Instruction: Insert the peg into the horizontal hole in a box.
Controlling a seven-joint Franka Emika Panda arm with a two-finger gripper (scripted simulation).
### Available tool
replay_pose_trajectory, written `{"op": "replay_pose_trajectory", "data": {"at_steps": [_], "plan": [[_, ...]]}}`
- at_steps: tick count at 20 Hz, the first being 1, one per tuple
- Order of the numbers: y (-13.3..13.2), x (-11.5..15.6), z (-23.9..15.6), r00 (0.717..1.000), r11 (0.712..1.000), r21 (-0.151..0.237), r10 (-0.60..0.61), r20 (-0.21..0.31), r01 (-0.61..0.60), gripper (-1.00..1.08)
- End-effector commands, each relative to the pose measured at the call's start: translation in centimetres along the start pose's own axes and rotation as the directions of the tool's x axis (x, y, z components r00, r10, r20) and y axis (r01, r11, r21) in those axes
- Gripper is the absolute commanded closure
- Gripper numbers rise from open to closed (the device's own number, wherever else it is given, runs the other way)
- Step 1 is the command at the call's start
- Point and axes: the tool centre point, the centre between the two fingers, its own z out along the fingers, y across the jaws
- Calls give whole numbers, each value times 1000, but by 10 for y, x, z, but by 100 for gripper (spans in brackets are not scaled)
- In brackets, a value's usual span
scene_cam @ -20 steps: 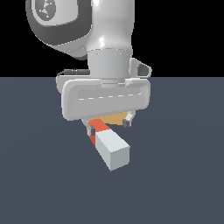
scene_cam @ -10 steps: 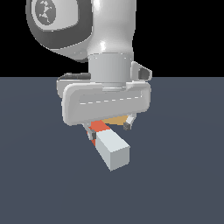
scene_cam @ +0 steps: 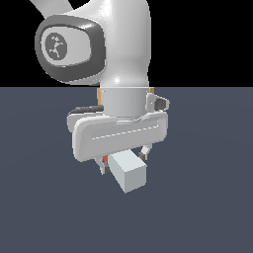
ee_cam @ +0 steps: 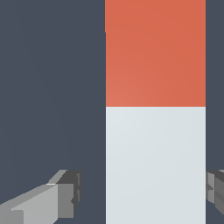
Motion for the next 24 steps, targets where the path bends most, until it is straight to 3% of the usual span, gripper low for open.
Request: {"op": "replay_pose_trajectory", "data": {"at_steps": [1, 5, 6, 24], "plan": [[0, 0, 8, 1000, 1000, -1, -1, 1, 1, -92], [1, -1, 12, 1000, 1000, -1, -1, 1, 1, -92], [1, -1, 12, 1000, 1000, -1, -1, 1, 1, 108], [-3, 4, 7, 999, 999, -1, 48, 0, -48, 108]]}}
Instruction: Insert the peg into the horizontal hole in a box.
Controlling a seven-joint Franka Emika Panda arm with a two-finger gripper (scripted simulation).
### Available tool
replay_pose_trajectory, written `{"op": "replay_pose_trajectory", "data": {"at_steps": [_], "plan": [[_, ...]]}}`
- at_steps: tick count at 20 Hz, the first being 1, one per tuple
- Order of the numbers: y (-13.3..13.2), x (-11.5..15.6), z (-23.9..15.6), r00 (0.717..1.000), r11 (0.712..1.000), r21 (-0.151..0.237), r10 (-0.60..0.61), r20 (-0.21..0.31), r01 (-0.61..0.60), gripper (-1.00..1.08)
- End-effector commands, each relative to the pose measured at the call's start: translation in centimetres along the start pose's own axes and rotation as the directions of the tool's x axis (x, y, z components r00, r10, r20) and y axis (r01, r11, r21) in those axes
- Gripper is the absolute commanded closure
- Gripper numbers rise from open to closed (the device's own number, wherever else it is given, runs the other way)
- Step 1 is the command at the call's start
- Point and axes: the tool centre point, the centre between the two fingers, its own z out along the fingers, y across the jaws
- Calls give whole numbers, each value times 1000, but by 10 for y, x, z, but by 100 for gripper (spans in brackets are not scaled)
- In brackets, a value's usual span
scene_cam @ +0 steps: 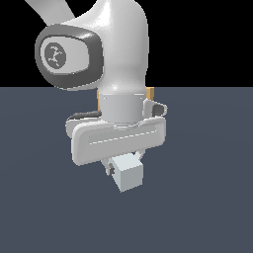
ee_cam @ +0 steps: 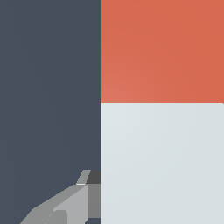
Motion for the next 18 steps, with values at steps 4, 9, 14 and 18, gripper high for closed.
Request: {"op": "replay_pose_trajectory", "data": {"at_steps": [4, 9, 14, 18], "plan": [[-5, 6, -10, 997, 997, -4, 75, 2, -75, 108], [-14, 16, -20, 983, 983, -5, 181, 1, -181, 108], [-23, 29, -33, 951, 951, -5, 309, 0, -309, 108], [-28, 41, -43, 914, 914, -5, 406, -1, -406, 108]]}}
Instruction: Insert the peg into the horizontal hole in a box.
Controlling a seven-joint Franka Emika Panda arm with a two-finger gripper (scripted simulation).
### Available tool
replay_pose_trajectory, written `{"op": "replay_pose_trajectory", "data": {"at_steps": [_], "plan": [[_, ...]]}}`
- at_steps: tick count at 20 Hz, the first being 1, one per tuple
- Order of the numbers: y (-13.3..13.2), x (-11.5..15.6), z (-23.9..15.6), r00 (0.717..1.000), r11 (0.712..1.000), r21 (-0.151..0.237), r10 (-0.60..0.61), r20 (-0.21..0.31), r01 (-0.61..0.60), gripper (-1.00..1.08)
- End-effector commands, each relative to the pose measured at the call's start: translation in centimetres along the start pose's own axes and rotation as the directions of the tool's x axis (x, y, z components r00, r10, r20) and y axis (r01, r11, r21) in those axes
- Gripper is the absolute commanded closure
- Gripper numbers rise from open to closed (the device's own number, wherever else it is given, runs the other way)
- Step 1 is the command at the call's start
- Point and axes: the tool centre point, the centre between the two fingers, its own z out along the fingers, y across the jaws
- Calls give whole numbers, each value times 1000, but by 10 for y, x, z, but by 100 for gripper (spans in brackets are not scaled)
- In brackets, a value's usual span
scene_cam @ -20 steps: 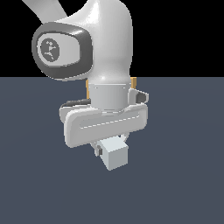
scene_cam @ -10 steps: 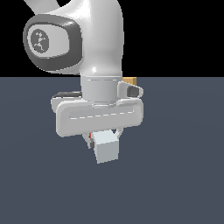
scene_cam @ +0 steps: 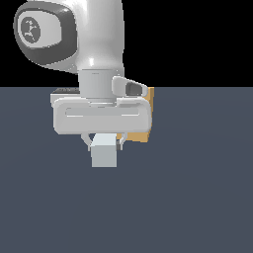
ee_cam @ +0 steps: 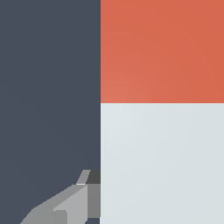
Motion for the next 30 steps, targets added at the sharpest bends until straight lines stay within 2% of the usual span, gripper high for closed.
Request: {"op": "replay_pose_trajectory", "data": {"at_steps": [1, 7, 14, 20, 30], "plan": [[-4, 6, -8, 998, 998, -4, 65, 0, -65, 108], [-14, 19, -22, 980, 980, -4, 200, -1, -200, 108], [-20, 30, -32, 955, 955, -4, 296, 0, -296, 108], [-21, 34, -36, 943, 943, -4, 333, 0, -333, 108], [-20, 35, -39, 942, 942, -7, 335, -2, -335, 108]]}}
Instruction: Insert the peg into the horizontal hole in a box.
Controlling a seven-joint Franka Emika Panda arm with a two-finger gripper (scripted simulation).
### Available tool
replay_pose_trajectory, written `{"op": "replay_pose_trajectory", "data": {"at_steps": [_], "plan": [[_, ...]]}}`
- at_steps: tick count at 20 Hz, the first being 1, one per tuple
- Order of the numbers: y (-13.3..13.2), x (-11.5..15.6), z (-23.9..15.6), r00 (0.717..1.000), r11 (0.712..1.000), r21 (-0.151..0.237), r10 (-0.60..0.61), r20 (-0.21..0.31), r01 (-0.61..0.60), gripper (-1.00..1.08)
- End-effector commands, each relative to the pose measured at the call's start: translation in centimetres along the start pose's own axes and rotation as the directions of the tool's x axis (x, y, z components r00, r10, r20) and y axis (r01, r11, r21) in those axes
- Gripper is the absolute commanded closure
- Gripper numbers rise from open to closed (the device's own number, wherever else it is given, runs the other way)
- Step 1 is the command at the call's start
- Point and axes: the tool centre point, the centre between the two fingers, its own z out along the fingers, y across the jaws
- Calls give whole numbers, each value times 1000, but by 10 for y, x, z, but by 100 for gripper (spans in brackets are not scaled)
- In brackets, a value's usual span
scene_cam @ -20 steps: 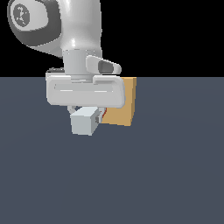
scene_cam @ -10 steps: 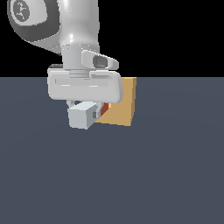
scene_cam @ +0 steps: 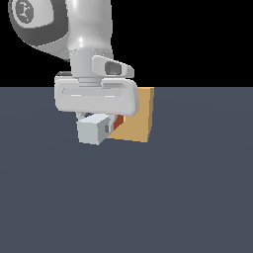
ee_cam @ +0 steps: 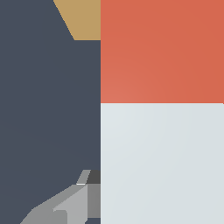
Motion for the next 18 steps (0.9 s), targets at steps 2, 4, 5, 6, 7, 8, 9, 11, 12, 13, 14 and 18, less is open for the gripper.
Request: {"op": "replay_pose_trajectory", "data": {"at_steps": [2, 4, 5, 6, 7, 8, 9, 11, 12, 13, 14, 18], "plan": [[2, 1, -3, 1000, 1000, -6, 0, -2, 0, 108], [1, 1, -1, 1000, 1000, -2, 0, -1, 0, 108], [1, 2, -1, 1000, 1000, -2, 0, -1, 0, 108], [1, 3, -1, 1000, 1000, -2, 0, -1, 0, 108], [1, 6, -1, 1000, 1000, -2, 0, -1, 0, 108], [0, 9, -1, 1000, 1000, -2, 0, -1, 0, 108], [0, 13, -1, 1000, 1000, -2, 0, -1, 0, 108], [0, 23, -1, 1000, 1000, -3, 0, -1, 0, 108], [0, 29, -2, 1000, 1000, -3, 0, -1, 0, 108], [0, 36, -2, 1000, 1000, -3, 0, -1, 0, 108], [0, 44, -2, 1000, 1000, -4, 0, -2, 0, 108], [0, 75, -3, 1000, 1000, -5, 0, -2, 0, 108]]}}
